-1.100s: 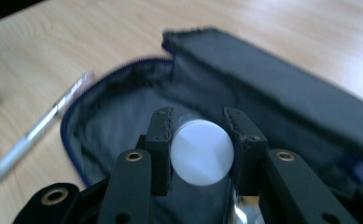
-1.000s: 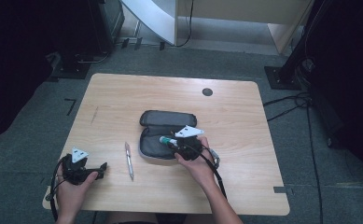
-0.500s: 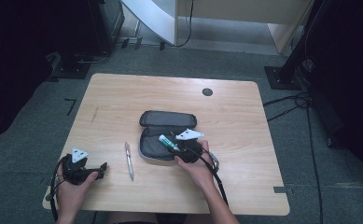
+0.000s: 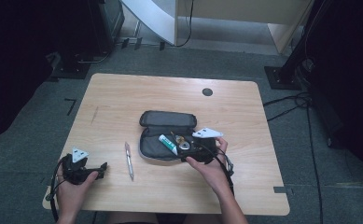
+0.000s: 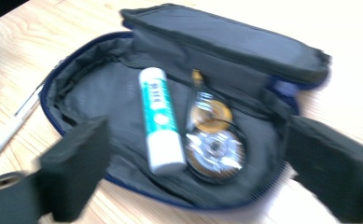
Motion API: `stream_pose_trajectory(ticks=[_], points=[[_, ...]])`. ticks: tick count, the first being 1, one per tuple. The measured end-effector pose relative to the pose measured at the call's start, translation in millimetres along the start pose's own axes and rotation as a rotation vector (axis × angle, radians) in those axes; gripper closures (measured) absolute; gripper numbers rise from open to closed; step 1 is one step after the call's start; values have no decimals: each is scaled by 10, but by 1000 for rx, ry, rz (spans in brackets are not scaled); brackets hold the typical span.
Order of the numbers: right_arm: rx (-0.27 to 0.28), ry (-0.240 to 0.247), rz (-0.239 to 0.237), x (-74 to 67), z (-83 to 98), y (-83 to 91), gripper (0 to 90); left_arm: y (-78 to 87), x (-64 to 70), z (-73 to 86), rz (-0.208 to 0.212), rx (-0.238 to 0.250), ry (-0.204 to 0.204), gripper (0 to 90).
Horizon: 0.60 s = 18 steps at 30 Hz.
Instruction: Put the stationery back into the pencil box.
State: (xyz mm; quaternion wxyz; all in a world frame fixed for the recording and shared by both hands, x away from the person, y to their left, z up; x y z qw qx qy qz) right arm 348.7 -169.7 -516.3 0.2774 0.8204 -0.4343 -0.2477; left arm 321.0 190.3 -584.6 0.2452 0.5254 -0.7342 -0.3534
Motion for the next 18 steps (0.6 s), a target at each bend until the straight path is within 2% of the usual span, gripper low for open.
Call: stream_pose_trajectory(ticks=[4,5,6,8,9,10,13,15,18], points=[[10,-26,22,181,90,192,0,-3,-2,-4,-4,1,9,0],[19,-47,34,275,144,285,0,-1,-14,-4,-10,0,16,0],[19,-47,34,275,144,285,0,-1,-14,-4,-10,0,16,0],[26,-64,46,368,201,373,0,4,-26,-4,-14,4,26,0],[30,-66,56,455,263,451,0,16,-45,-7,-16,17,46,0],[30,-66,56,455,263,451,0,16,-45,-7,-16,17,46,0],[35,-68,87,602,397,592,0,43,-75,-22,-9,39,79,0],[38,-72,88,624,420,616,0,53,-80,-24,-5,40,79,0],[42,-84,117,769,565,723,0,67,-65,-25,-9,37,93,0]])
Point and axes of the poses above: each handheld gripper's, and its own axes: y roughly backward along the jaws, z roughly out of its underside, x roughly to its right, the point moved 9 cm from there along -y, roughly forward along the jaws, and after that the axes turned 4 degrees about -x, right-handed, at the moved point
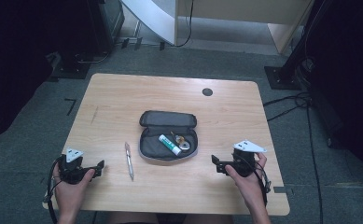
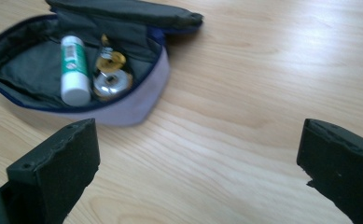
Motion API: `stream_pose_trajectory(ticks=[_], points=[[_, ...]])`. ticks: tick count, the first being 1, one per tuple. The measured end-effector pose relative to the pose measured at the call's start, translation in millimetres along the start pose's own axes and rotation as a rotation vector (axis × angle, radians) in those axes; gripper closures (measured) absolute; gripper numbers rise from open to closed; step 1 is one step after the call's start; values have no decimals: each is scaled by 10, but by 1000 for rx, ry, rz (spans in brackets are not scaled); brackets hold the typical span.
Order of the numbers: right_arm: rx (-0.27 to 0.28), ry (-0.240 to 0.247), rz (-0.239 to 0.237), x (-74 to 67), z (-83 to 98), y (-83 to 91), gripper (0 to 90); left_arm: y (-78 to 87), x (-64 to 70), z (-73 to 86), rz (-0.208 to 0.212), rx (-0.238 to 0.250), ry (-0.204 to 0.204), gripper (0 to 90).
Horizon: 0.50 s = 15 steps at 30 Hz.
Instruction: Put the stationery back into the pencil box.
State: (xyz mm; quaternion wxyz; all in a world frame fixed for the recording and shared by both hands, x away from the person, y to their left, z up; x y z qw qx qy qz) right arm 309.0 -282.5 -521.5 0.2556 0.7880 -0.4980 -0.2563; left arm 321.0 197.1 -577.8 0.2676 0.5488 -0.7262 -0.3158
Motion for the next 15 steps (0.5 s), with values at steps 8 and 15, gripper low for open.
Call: stream_pose_trajectory(ticks=[8,15], points=[[-16,-43,64,313,318,97,0,30,118,-48,22,7,21,0],[-55,-64,107,543,628,117,0,36,434,-117,53,6,-36,43]])
Point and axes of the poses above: each handheld gripper's, and its own axes: y roughly backward along the jaws, z roughly out of its underside, x roughly to its right, the point moved 9 cm from there along -y, roughly forward along the jaws, and after that the axes turned 4 degrees about -x, right-handed, at the moved point
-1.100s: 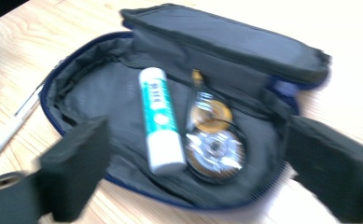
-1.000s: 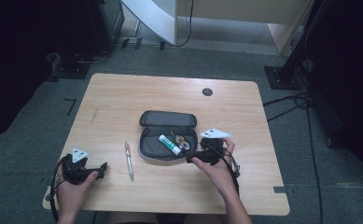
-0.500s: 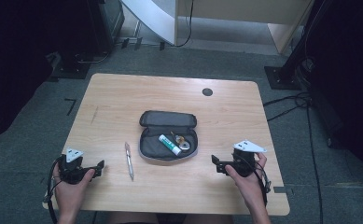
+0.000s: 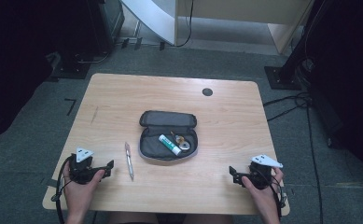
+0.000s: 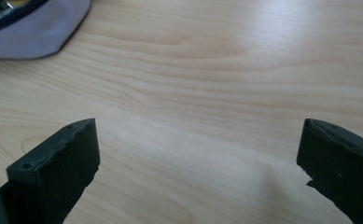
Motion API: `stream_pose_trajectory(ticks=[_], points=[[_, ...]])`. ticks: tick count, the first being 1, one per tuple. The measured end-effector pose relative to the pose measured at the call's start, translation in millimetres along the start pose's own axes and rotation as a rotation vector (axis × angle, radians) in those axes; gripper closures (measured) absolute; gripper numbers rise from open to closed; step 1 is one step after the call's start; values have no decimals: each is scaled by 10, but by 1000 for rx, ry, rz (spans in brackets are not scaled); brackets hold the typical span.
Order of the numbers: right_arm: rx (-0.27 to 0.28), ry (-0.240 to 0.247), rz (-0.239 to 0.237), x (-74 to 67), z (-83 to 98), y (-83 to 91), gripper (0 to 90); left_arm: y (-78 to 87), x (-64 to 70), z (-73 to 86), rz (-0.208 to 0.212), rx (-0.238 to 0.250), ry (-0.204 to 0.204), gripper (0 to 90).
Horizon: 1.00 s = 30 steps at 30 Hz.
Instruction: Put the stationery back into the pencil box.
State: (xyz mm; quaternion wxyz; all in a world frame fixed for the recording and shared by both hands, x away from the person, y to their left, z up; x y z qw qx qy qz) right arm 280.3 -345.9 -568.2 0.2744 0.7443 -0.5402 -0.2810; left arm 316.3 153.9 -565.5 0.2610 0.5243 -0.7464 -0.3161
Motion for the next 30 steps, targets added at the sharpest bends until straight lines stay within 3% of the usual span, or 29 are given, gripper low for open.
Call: stream_pose_trajectory(ticks=[6,8,16,19,21,24,26,28,30], points=[[-18,-14,50,169,154,44,0,-21,174,-41,30,-2,-9,45],[-36,-8,101,279,228,58,0,-21,286,-57,54,-5,-14,45],[-44,-12,144,364,307,59,0,-28,572,-52,95,-23,-30,71],[-43,-20,148,369,311,62,0,-60,682,-17,32,-39,-63,73],[-43,-22,148,375,313,62,0,-82,751,8,39,-43,-61,143],[-44,-23,147,372,315,62,0,-121,847,80,57,-70,-54,154],[-44,-23,147,372,315,62,0,-127,870,116,46,-73,-60,159],[-43,-23,147,372,315,62,0,-117,861,125,27,-72,-68,236],[-44,-23,147,372,315,62,0,-106,818,140,-25,-72,-73,255]])
Point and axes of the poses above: each handheld gripper's, and its own axes: y roughly backward along the jaws, z roughly out of its underside, x roughly to its right, the point moved 9 cm from there along -y, roughly forward along the jaws, and after that the axes turned 4 degrees about -x, right-handed, at the moved point
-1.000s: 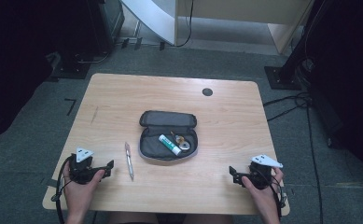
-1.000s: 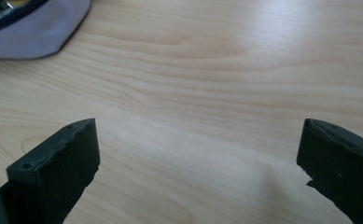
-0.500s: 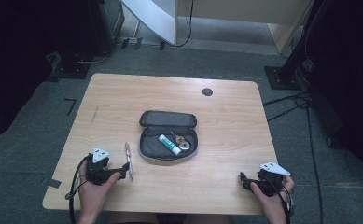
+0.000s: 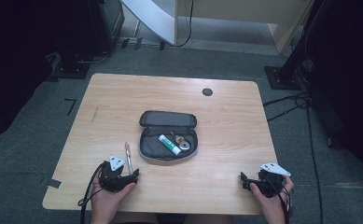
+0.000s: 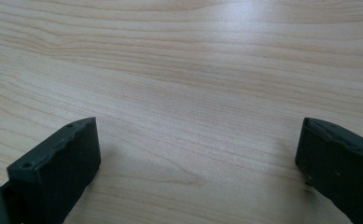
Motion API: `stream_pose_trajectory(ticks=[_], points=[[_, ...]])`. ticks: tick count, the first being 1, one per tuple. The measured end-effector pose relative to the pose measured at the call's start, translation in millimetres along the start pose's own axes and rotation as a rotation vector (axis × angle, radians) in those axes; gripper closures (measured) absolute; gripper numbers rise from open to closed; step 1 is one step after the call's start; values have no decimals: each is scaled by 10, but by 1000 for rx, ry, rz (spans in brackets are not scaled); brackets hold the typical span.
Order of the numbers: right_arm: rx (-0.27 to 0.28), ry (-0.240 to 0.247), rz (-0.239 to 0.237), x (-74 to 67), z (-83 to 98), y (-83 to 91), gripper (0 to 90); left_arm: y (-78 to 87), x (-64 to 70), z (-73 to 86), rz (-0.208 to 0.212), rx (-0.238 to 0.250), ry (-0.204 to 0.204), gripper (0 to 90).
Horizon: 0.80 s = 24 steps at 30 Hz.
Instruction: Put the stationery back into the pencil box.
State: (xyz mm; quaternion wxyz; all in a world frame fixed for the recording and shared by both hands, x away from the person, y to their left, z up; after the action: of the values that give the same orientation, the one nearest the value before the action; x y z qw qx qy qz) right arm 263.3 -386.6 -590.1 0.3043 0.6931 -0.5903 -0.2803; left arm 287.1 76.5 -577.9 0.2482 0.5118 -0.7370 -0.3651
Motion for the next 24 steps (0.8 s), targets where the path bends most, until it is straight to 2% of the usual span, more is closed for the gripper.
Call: stream_pose_trajectory(ticks=[3,4,7,11,13,14,17,18,19,20,22,24], points=[[1,1,1,2,-1,-1,0,40,-57,12,17,6,15,361],[1,1,-1,-1,-1,1,0,66,-75,22,37,7,19,444],[2,0,-1,-3,-1,1,0,86,-72,39,52,7,7,588],[2,0,-1,-3,-1,1,1,113,-48,61,88,8,1,685],[1,0,-1,-3,0,2,1,122,-26,75,99,4,-12,757],[1,0,-1,-3,0,2,1,135,-8,94,91,-1,-21,781],[2,0,-1,-2,-1,1,1,143,14,106,95,-2,-12,781],[1,-1,-2,-3,-1,2,1,143,26,109,77,1,-2,704],[1,-1,-2,-3,-1,2,1,143,26,109,77,1,-2,675],[2,0,-1,-3,-1,1,1,142,2,118,26,4,-18,675],[1,0,-1,-3,0,2,1,145,-7,128,20,18,-10,678],[1,0,-1,-3,0,2,1,152,-39,135,15,18,-11,727]])
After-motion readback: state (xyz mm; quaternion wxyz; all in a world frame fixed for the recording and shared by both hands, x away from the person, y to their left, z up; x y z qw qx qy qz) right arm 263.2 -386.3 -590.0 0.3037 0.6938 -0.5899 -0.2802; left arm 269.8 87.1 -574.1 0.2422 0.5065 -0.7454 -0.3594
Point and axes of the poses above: each handheld gripper's, and its own axes: y roughly backward along the jaws, z roughly out of its underside, x roughly to its right, the point moved 9 cm from there along -y, roughly forward along the jaws, and after that the axes turned 4 degrees about -x, right-handed, at the moved point
